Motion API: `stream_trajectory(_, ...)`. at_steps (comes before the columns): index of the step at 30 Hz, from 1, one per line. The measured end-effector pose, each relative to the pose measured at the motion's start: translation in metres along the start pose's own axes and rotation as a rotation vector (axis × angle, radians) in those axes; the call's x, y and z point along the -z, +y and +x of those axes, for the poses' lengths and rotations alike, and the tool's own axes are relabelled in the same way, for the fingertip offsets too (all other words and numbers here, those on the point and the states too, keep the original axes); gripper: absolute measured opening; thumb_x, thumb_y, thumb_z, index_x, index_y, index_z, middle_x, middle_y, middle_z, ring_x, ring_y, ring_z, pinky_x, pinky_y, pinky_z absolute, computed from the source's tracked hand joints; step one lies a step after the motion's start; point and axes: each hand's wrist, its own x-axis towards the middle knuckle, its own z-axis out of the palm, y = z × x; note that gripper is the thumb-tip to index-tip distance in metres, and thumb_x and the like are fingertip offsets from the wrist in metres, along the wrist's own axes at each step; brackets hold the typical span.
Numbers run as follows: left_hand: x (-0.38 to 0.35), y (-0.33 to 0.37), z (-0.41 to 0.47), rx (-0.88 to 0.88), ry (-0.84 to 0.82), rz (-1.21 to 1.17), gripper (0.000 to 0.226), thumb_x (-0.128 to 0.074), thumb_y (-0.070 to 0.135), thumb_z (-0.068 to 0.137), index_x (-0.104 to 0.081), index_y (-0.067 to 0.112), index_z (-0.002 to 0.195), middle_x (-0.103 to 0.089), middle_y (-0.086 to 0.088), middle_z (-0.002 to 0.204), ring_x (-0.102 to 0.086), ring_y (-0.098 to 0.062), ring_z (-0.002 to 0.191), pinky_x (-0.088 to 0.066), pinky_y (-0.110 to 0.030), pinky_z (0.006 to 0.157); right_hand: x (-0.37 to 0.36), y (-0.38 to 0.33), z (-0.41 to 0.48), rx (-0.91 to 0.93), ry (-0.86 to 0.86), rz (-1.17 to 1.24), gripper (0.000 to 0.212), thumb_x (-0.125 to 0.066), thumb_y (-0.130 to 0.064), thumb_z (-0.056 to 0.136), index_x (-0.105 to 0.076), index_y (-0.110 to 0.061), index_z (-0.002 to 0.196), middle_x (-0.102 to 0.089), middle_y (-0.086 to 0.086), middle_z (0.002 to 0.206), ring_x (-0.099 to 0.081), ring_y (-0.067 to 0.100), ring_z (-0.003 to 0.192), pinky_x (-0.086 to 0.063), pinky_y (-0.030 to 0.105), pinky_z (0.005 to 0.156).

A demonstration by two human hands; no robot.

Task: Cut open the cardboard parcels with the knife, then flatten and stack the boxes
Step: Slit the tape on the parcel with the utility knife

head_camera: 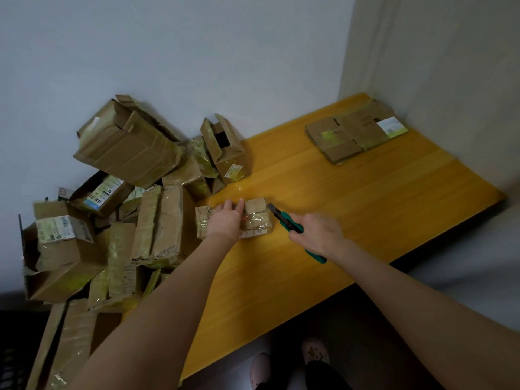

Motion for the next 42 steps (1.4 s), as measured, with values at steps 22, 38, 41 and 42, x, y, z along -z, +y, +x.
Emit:
stream_trajectory(22, 0.0, -0.004, 0.008, -0.016, -0.037, 0.002, 0.087, -0.067, 0.021, 0.088, -0.011, 0.022, 0.155, -0.03, -0.011, 0.149, -0.035, -0.029, 0.134, -0.04, -0.039, 0.108, 0.005, 0.005, -0.017, -0.03, -0.134, -0.033, 0.045, -0.05, -0.043, 0.09, -0.059, -0.02, 0.127, -0.043, -0.005, 0.06, -0.041, 0.012, 0.051, -0.03, 0.023, 0.044)
stream_trajectory(38, 0.008, 0.009, -0.034, 0.218, -0.021, -0.323, 0.093, -0.072, 0.057, 0.076, -0.024, 0.022, 0.148, -0.035, -0.011, 0.138, -0.04, -0.029, 0.128, -0.047, -0.04, 0.094, -0.018, -0.069, 0.017, -0.426, -0.056, 1.537, 0.032, -0.047, -0.031, 0.1, -0.053, -0.009, 0.122, -0.063, 0.007, 0.107, -0.061, 0.021, 0.095, -0.052, 0.036, 0.084)
stream_trajectory(41, 0.002, -0.005, -0.038, 0.306, 0.055, -0.595, 0.07, -0.064, 0.052, 0.085, -0.04, 0.013, 0.137, -0.041, -0.011, 0.133, -0.05, -0.026, 0.118, -0.05, -0.038, 0.092, -0.017, -0.086, 0.023, -0.383, -0.073, 1.554, 0.036, -0.047, -0.031, 0.1, -0.051, -0.008, 0.126, -0.063, 0.008, 0.107, -0.061, 0.018, 0.092, -0.053, 0.037, 0.084)
stream_trajectory(42, 0.003, -0.01, -0.038, 0.337, 0.093, -0.708, 0.062, -0.063, 0.049, 0.087, -0.044, 0.011, 0.132, -0.045, -0.011, 0.131, -0.054, -0.025, 0.112, -0.051, -0.036, 0.09, -0.016, -0.09, 0.026, -0.36, -0.081, 1.531, 0.037, -0.047, -0.032, 0.1, -0.051, -0.008, 0.127, -0.063, 0.008, 0.11, -0.061, 0.019, 0.093, -0.053, 0.037, 0.084)
